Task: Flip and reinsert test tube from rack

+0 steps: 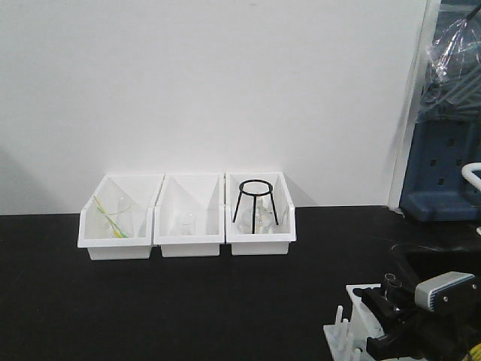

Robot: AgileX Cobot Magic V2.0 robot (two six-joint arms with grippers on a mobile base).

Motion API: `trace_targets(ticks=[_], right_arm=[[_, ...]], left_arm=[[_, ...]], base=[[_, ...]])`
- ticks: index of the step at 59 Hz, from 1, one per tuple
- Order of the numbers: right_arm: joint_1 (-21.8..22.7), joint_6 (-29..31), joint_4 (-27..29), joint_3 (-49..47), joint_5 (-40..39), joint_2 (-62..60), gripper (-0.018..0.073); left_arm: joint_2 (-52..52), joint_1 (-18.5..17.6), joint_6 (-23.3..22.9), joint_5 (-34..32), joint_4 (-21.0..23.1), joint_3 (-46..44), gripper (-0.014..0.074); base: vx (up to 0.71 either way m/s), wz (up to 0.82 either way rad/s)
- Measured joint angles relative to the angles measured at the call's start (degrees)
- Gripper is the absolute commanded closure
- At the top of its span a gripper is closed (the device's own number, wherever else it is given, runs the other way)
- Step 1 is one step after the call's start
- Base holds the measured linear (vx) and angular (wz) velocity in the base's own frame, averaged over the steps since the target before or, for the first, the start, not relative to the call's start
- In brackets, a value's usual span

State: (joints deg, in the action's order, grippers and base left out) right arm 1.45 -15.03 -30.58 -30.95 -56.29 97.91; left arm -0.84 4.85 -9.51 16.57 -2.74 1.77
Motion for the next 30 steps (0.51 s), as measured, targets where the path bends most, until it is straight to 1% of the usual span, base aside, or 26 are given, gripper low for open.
trace_targets(ticks=[12, 18, 24, 30], right_arm=[[0.0, 0.2, 0.1, -0.4, -1.7, 2.3, 0.0563], [0.0, 0.2, 0.5, -0.4, -2.8, 3.0, 0.0536], [0.0, 0.2, 0.5, -0.6, -3.0, 3.3, 0.0466], [0.0, 0.7, 0.5, -0.6, -3.1, 3.3, 0.035]], left_arm=[[0.0, 0.0, 0.0, 0.0, 0.0, 0.0, 0.0603], [0.0, 0.0, 0.0, 0.0, 0.0, 0.0, 0.0603], [0.0, 0.0, 0.0, 0.0, 0.0, 0.0, 0.0603], [0.0, 0.0, 0.0, 0.0, 0.0, 0.0, 0.0603]], base=[[0.0, 0.0], [0.0, 0.0], [0.0, 0.0], [0.0, 0.0]])
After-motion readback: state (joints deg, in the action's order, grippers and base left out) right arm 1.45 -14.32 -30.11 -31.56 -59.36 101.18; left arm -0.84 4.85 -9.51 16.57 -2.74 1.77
